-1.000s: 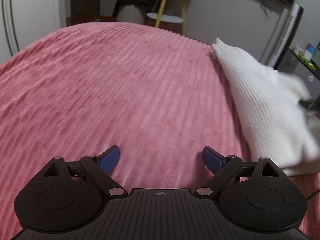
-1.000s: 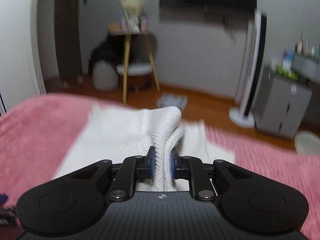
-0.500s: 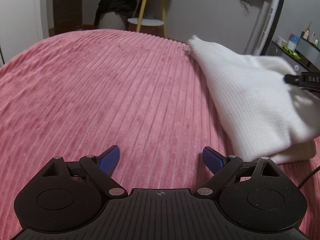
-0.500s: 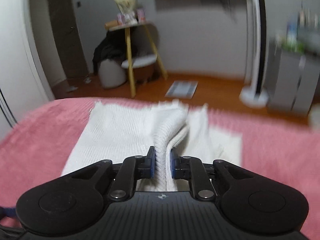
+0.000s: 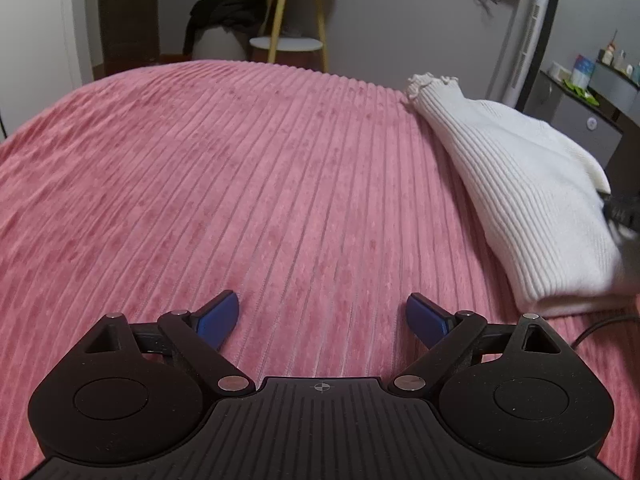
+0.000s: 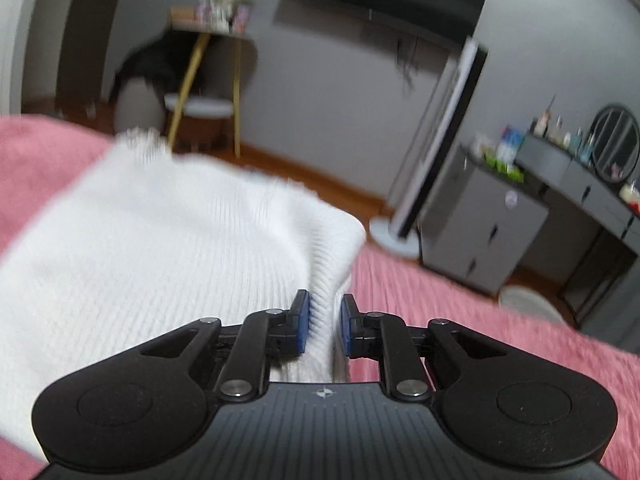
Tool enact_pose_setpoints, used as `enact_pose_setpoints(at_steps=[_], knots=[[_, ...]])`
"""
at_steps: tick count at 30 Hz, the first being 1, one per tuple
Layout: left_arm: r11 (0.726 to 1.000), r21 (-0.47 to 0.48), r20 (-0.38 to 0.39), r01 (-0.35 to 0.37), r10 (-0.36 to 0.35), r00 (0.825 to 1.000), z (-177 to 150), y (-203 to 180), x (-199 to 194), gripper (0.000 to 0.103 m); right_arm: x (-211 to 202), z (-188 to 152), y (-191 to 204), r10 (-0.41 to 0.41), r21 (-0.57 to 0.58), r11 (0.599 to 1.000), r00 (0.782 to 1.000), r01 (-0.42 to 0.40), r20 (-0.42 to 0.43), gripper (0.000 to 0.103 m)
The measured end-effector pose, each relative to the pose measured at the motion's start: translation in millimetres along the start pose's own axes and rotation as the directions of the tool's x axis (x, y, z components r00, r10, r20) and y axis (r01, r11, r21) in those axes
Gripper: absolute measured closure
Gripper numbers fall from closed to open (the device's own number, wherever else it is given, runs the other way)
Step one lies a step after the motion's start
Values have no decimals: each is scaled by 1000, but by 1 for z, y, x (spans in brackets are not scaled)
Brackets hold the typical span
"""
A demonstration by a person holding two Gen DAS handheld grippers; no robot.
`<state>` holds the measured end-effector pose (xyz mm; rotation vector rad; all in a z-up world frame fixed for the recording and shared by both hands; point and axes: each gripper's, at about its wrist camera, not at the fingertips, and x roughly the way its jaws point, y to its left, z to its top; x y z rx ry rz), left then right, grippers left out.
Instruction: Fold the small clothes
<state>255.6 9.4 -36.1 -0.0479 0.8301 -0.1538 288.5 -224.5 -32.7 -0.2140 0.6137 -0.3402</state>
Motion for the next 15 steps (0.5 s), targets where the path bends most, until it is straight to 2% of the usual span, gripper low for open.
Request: enact_pose_setpoints(at_steps=[1, 2, 5, 7, 9, 12, 15], knots=[[1000, 0, -1, 1, -1, 1000, 0, 0, 0, 9, -1, 4, -4, -5, 25, 1000, 1000, 5, -8, 73], [1000, -6, -4, 3, -3, 1000, 1, 0, -1, 9, -5, 10, -9, -7, 66, 998, 1000, 8, -19, 70], [999, -33, -6, 29, -29, 1000, 4, 1, -5, 9, -35, 12, -34, 40, 231, 972, 999, -42, 12, 69], [995, -63, 0, 74, -74, 997, 8, -1, -10, 9, -62, 3, -47, 100, 319, 941, 993, -114, 60, 69], [986, -102, 16, 130, -129, 991, 15, -5, -16, 9, -83, -11, -57, 178, 369, 907, 978, -205, 106, 69], [968, -136, 49, 213, -208, 977, 27, -16, -23, 9, -92, -29, -57, 256, 362, 885, 955, -293, 147, 82], [964, -118, 62, 238, -232, 971, 48, -37, -12, 9, -78, -30, -48, 291, 355, 881, 950, -312, 113, 89]])
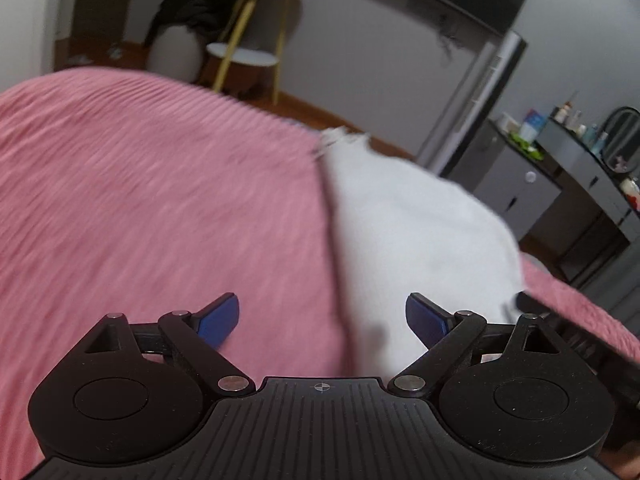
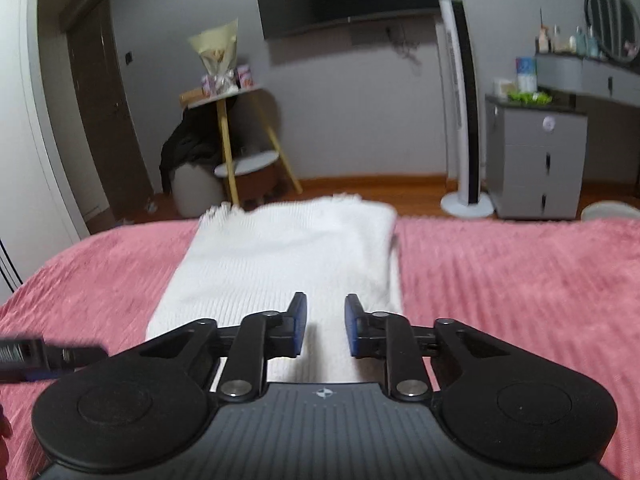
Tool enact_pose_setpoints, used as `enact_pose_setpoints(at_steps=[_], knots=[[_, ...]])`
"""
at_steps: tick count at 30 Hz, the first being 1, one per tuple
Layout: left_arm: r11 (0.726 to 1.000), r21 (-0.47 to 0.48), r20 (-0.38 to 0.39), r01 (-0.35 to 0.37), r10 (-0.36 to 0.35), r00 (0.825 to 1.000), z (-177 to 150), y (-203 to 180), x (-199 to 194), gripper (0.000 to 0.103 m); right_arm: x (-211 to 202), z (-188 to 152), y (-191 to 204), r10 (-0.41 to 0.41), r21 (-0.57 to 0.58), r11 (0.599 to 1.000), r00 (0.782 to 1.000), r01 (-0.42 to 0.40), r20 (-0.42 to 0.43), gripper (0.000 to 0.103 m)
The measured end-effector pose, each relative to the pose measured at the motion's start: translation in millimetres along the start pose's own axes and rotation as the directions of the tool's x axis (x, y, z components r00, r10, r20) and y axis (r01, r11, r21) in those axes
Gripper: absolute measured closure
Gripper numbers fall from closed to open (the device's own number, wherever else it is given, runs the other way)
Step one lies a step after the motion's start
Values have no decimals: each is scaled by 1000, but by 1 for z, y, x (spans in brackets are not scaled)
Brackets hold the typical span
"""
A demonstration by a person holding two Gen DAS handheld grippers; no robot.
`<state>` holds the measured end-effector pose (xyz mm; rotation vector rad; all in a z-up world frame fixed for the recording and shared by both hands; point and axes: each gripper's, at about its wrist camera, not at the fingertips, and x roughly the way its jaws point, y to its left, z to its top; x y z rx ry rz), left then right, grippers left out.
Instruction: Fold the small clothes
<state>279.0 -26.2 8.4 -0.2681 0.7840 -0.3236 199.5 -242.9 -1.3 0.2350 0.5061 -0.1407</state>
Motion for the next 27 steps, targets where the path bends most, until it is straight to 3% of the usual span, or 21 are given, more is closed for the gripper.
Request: enact_pose_setpoints(at_steps=[4, 8, 12, 15, 21, 24, 27], knots=[[998, 4, -39, -64, 64, 997, 26, -22, 51, 10, 24, 20, 14, -6, -23, 1000, 1000, 6, -8, 89], [980, 123, -68, -154, 163, 984, 22, -41, 94, 5, 55, 33, 21, -44, -114, 993, 999, 43, -4, 89], [973, 152, -23, -173, 178, 984, 10, -45, 109, 0, 88, 18, 19, -99, -261, 961, 995, 91, -17, 90], [970, 171, -4, -173, 176, 984, 7, -47, 112, 0, 94, -11, 13, -95, -371, 921, 993, 115, 72, 90], [968, 184, 8, -173, 174, 985, 25, -49, 97, 0, 86, 2, 14, -80, -357, 930, 996, 89, 42, 90], [954, 208, 69, -217, 207, 976, 43, -53, 96, 1, 77, 23, 8, -60, -258, 964, 998, 63, 19, 89], [945, 218, 64, -246, 237, 969, 59, -53, 116, 0, 88, 45, 11, -91, -214, 972, 996, 93, 21, 89]])
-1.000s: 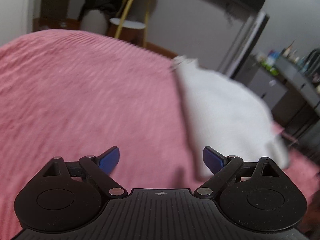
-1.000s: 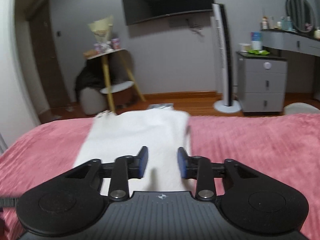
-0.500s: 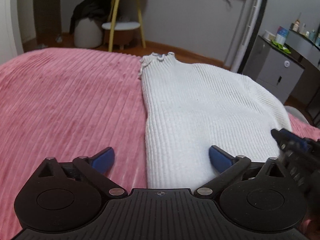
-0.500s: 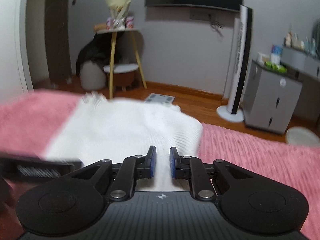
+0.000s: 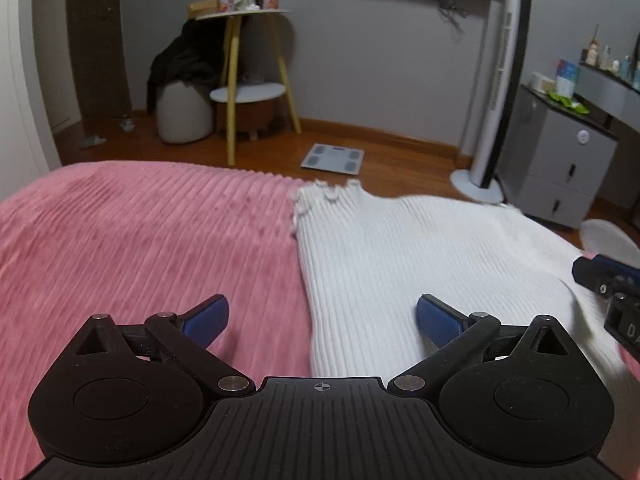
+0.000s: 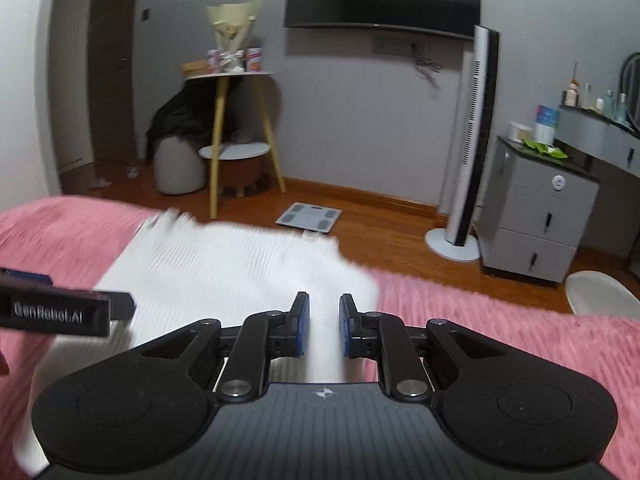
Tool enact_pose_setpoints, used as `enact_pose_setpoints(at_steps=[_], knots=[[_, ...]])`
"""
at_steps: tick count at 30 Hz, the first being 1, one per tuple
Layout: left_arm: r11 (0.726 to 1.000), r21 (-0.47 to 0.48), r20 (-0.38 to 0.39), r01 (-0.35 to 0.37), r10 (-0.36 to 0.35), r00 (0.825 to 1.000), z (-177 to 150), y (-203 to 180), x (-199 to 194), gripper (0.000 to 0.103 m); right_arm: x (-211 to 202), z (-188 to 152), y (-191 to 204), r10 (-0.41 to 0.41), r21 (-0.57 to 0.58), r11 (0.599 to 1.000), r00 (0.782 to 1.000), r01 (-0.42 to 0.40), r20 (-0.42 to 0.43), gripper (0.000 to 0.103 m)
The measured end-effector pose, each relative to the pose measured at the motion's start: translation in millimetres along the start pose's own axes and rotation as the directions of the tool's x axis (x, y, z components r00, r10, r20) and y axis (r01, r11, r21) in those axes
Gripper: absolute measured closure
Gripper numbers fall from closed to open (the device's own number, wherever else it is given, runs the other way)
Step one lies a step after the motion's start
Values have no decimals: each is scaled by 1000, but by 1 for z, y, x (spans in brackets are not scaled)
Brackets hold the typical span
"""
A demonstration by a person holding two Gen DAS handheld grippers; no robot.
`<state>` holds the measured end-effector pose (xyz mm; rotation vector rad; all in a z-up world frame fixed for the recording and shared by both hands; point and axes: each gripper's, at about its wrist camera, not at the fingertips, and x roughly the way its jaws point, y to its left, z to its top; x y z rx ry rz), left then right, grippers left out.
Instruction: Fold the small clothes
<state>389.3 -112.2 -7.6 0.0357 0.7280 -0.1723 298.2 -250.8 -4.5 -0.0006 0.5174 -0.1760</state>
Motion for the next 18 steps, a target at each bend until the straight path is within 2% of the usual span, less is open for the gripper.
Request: enact_pose_setpoints(at_steps=[4, 6, 9, 12, 14, 17, 18], knots=[[1000, -19, -50, -23, 22, 999, 7, -1, 32, 0, 36, 11, 8, 17, -43, 999, 998, -19, -64, 85], [1000, -17, -55, -23, 22, 998, 5, -2, 43, 0, 55, 8, 10, -6, -80, 997, 995, -2, -103, 83], [999, 44, -46, -30, 32, 998, 4, -9, 55, 0, 70, 3, 12, -25, -135, 991, 994, 11, -102, 83], [990, 130, 12, -47, 46, 999, -3, -17, 57, 0, 83, -6, 6, -35, -143, 990, 996, 22, -86, 81], [989, 137, 20, -52, 50, 999, -3, -18, 47, 0, 85, -4, -6, -2, -74, 997, 995, -5, -97, 77], [997, 81, -16, 16, -15, 1000, -4, -2, 22, 0, 67, 3, -22, 32, 22, 999, 993, -30, -115, 64], [997, 61, -22, 52, -51, 998, -8, 7, 12, 0, 55, 3, -30, 43, 66, 997, 992, -35, -122, 49]])
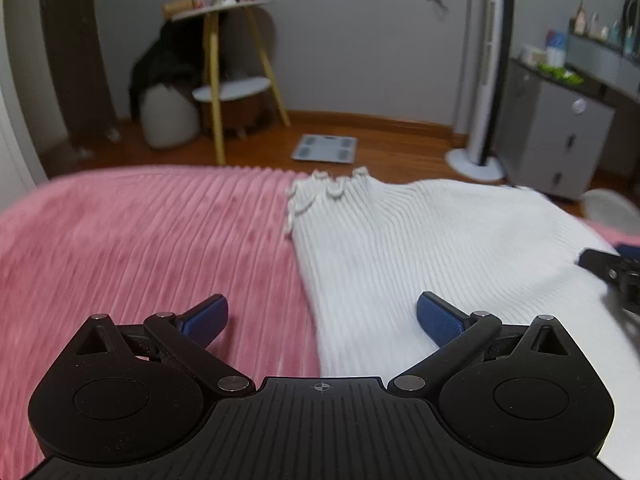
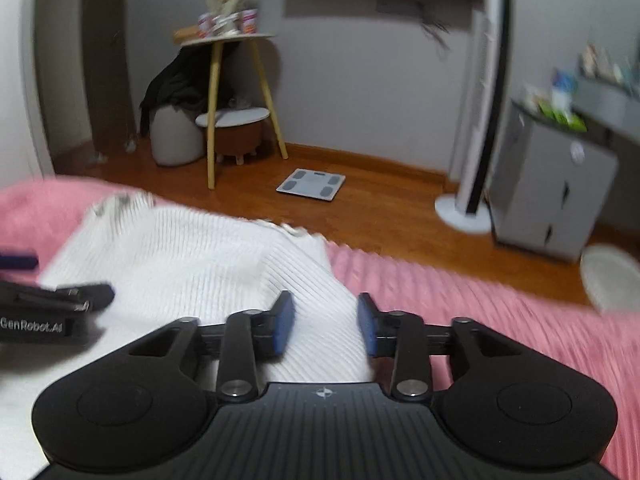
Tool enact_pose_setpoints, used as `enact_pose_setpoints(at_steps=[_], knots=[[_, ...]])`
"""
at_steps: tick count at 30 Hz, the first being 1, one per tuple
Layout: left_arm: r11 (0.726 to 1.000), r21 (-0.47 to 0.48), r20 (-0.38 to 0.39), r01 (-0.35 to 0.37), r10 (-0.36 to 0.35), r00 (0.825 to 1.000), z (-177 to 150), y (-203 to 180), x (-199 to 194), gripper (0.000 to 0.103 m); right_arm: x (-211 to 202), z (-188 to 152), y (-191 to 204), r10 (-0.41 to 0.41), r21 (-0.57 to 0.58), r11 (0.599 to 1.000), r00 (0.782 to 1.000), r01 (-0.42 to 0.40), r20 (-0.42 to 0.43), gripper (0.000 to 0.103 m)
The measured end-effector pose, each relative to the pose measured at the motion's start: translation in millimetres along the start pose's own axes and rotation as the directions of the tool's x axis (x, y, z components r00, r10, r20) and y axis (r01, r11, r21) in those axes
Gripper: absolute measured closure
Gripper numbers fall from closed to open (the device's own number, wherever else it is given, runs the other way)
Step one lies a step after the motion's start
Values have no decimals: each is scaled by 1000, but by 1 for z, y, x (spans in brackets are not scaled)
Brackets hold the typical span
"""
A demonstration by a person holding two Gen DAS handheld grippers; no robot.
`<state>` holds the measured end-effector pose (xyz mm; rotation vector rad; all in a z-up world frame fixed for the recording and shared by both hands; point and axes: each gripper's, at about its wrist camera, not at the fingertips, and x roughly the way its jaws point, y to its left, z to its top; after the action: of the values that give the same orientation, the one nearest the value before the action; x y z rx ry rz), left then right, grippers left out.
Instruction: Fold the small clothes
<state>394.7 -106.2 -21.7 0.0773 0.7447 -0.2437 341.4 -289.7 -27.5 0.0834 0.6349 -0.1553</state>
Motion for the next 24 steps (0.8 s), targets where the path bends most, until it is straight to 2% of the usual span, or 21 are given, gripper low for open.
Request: enact_pose_setpoints(at_steps=[1, 3, 5, 6, 7, 8, 10, 11, 13, 14, 15, 16, 18, 19, 20, 21, 22, 23, 24], knots=[[999, -25, 2, 46, -46, 999, -4, 9, -9, 0, -13, -4, -9, 13, 44, 999, 1000, -13, -2, 40], [982, -93, -28, 162, -165, 986, -11, 26, -21, 0, -39, -17, -32, 102, 159, 982, 995, -99, -9, 40], [946, -173, -69, 275, -290, 954, -16, 38, -21, 0, -51, -33, -55, 188, 286, 943, 982, -170, -37, 40], [923, -215, -99, 319, -345, 933, -18, 40, -16, 0, -53, -40, -65, 243, 355, 910, 969, -213, -44, 40], [910, -244, -124, 335, -371, 920, -20, 40, -10, 0, -53, -47, -74, 295, 421, 872, 955, -250, -43, 40], [911, -250, -128, 328, -367, 921, -22, 39, -7, 0, -50, -51, -81, 331, 480, 833, 943, -275, -35, 40], [915, -232, -122, 331, -365, 923, -20, 35, -6, 0, -42, -56, -88, 394, 563, 763, 919, -319, -13, 51], [906, -235, -113, 351, -385, 916, -18, 34, -6, 0, -38, -55, -89, 420, 586, 737, 908, -338, -5, 51], [878, -262, -107, 400, -438, 893, -17, 33, 0, 0, -32, -51, -81, 444, 578, 732, 896, -361, -2, 49], [876, -272, -121, 397, -440, 890, -16, 32, 6, 0, -26, -48, -76, 440, 565, 747, 898, -351, -24, 46], [879, -273, -131, 392, -437, 890, -15, 30, 12, 0, -20, -46, -75, 443, 563, 751, 895, -346, -41, 40], [878, -271, -125, 395, -439, 890, -14, 29, 16, 0, -13, -47, -77, 459, 585, 732, 887, -350, -43, 37], [867, -299, -102, 399, -444, 890, -12, 28, 20, 0, 0, -49, -83, 506, 655, 660, 862, -369, -24, 37], [857, -319, -93, 405, -453, 887, -12, 28, 22, 4, 5, -49, -82, 515, 674, 639, 857, -371, -16, 37], [847, -335, -83, 412, -462, 883, -11, 29, 23, 11, 7, -47, -80, 517, 671, 641, 856, -372, -20, 37], [844, -354, -87, 403, -459, 884, -9, 30, 25, 25, 9, -44, -75, 510, 652, 662, 860, -370, -31, 37], [842, -375, -90, 388, -450, 889, -5, 33, 29, 33, 10, -42, -70, 503, 630, 683, 863, -370, -39, 40], [832, -395, -84, 390, -455, 886, -5, 36, 28, 40, 11, -40, -66, 497, 616, 697, 867, -367, -46, 45], [821, -419, -79, 388, -459, 885, -6, 42, 26, 52, 11, -39, -62, 493, 610, 704, 869, -364, -50, 54]])
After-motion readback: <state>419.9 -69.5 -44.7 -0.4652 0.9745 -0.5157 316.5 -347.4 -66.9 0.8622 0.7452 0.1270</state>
